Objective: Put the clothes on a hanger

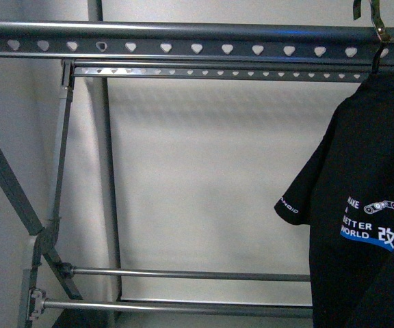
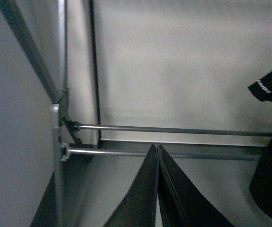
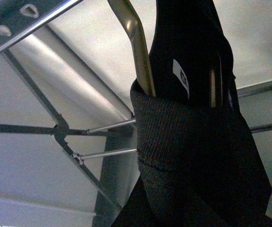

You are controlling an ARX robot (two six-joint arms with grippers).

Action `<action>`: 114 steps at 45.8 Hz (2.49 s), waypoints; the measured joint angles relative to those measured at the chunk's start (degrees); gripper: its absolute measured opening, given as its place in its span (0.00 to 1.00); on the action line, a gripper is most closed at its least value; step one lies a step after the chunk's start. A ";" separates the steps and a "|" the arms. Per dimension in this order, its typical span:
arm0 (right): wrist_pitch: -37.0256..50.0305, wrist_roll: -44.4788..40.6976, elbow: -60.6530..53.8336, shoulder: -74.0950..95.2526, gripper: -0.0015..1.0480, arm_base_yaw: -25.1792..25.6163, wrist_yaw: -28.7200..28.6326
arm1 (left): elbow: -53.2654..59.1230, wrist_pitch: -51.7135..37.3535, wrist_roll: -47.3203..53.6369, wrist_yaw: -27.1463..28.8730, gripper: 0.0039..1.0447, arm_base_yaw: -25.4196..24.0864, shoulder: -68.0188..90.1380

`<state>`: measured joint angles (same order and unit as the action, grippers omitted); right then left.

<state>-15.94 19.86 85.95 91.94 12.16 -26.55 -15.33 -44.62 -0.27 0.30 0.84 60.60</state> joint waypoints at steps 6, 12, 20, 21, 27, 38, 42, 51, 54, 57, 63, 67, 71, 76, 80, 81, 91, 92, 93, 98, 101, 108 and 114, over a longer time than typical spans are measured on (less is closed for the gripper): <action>0.17 3.19 1.53 2.43 0.03 -1.55 3.06 | 3.85 0.35 0.00 -0.09 0.03 -0.72 -4.59; 0.76 4.63 1.57 3.58 0.03 -3.23 5.16 | 6.51 1.66 0.00 -0.22 0.03 -0.74 -8.46; 3.41 5.53 0.39 3.93 0.03 -4.50 6.40 | 9.25 4.39 0.00 -0.22 0.03 -0.72 -13.88; 4.15 5.60 -0.17 3.80 0.03 -4.70 6.34 | 9.70 4.98 0.00 -0.20 0.03 -0.72 -14.93; 12.55 3.76 -9.03 0.13 0.19 -5.64 8.76 | 11.58 8.76 0.02 -0.22 0.03 -0.72 -20.68; 30.80 0.87 -32.35 -20.92 0.65 -4.63 8.37 | 14.27 12.02 0.15 -0.26 0.03 -0.74 -27.41; 37.20 -1.49 -43.63 -33.18 0.85 -2.99 8.41 | 14.29 15.87 0.15 -0.26 0.03 -0.74 -31.76; 30.77 -15.26 -59.12 -65.99 0.83 -7.43 22.71 | 14.29 22.32 0.15 -0.28 0.03 -0.74 -38.47; 18.32 -17.18 -60.22 -73.88 0.73 -10.71 25.27 | 14.29 23.82 0.15 -0.24 0.03 -0.72 -39.95; 12.76 -18.40 -64.92 -78.86 0.63 -11.67 25.53 | 14.29 25.24 0.15 -0.26 0.03 -0.74 -41.44; 12.04 -19.21 -72.61 -81.07 0.43 -11.85 26.49 | 14.29 27.80 0.15 -0.26 0.03 -0.74 -44.02; 12.81 -19.50 -74.44 -82.40 0.30 -11.91 26.49 | 14.29 29.33 0.15 -0.28 0.03 -0.72 -45.53; 13.66 -19.61 -75.60 -84.15 0.15 -11.96 26.45 | 14.29 30.91 0.15 -0.28 0.03 -0.74 -47.17; 14.12 -19.76 -77.48 -85.24 0.02 -11.96 26.43 | 14.29 32.61 0.17 -0.26 0.03 -0.72 -48.85; 14.47 -19.78 -79.10 -86.09 0.02 -11.96 26.47 | 14.29 33.97 0.15 -0.28 0.03 -0.72 -50.21; 14.53 -19.78 -79.34 -86.29 0.02 -11.98 26.49 | 14.29 34.21 0.15 -0.28 0.03 -0.72 -50.47; 15.12 -19.80 -81.37 -88.11 0.02 -11.98 26.40 | 14.29 44.39 0.17 -0.28 0.03 -0.72 -60.26; 15.17 -19.80 -81.48 -88.24 0.02 -11.98 26.45 | 14.29 44.39 0.17 -0.26 0.03 -0.72 -60.28; 15.19 -19.80 -81.61 -88.32 0.02 -11.98 26.45 | 14.29 44.39 0.17 -0.26 0.03 -0.74 -60.28; 15.28 -19.80 -82.55 -89.00 0.02 -11.98 26.47 | 14.29 44.39 0.17 -0.28 0.03 -0.72 -60.30; 15.37 -19.80 -82.99 -89.39 0.02 -11.98 26.45 | 14.29 44.39 0.17 -0.28 0.03 -0.72 -60.30; 15.74 -19.78 -85.59 -91.62 0.02 -11.98 26.47 | 14.29 44.39 0.17 -0.28 0.03 -0.72 -60.35; 15.74 -19.80 -85.59 -91.69 0.02 -11.98 26.43 | 14.29 44.39 0.17 -0.28 0.03 -0.72 -60.35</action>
<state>-0.21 0.05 0.36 0.25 0.19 -0.12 -1.04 -0.23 -0.10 0.01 0.12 0.25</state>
